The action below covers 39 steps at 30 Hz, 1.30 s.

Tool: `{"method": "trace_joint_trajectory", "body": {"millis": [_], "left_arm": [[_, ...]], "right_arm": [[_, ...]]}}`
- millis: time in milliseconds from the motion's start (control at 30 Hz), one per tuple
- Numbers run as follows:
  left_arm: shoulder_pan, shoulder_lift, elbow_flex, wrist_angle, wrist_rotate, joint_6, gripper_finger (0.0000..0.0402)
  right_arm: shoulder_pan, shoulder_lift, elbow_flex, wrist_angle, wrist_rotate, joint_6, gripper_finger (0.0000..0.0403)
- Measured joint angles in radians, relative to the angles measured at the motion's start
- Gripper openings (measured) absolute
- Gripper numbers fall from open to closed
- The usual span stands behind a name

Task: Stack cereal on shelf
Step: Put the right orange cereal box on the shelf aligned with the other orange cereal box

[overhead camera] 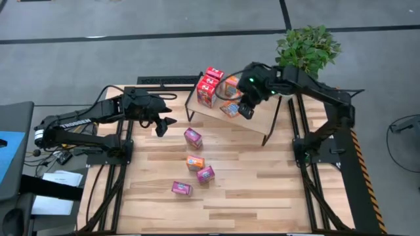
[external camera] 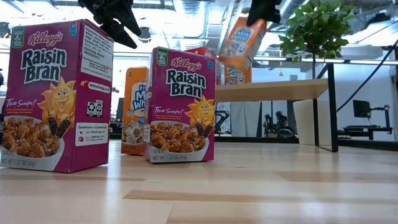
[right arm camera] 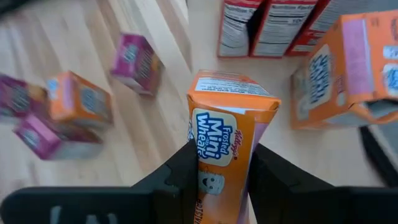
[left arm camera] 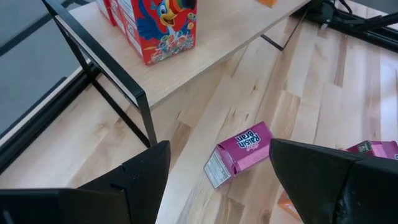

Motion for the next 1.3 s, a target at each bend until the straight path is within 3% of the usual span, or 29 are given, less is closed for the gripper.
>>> {"method": "trace_joint_trajectory", "body": {"millis": [233,500,767,1100,1300], "left_arm": [[0.000,0.000,0.000,0.000,-0.002,-0.001,0.0266],[0.000,0.000,0.000,0.002,-0.033,0.001,0.0266],[0.000,0.000,0.000,0.002,-0.033,0.014,0.0266],[0.000,0.000,0.000,0.003,-0.042,0.019,0.0266],[0.000,0.000,0.000,0.002,-0.051,0.019,0.0266]], "right_arm": [[-0.038,0.128,0.109,-0.124,0.048,-0.175,0.0136],[-0.036,0.210,0.169,-0.135,0.104,-0.280,0.0138],[-0.042,0.212,0.195,-0.134,0.136,-0.317,0.0159],[-0.062,0.211,0.195,-0.132,0.132,-0.317,0.0213],[-0.063,0.210,0.195,-0.122,0.136,-0.317,0.0217]]}}
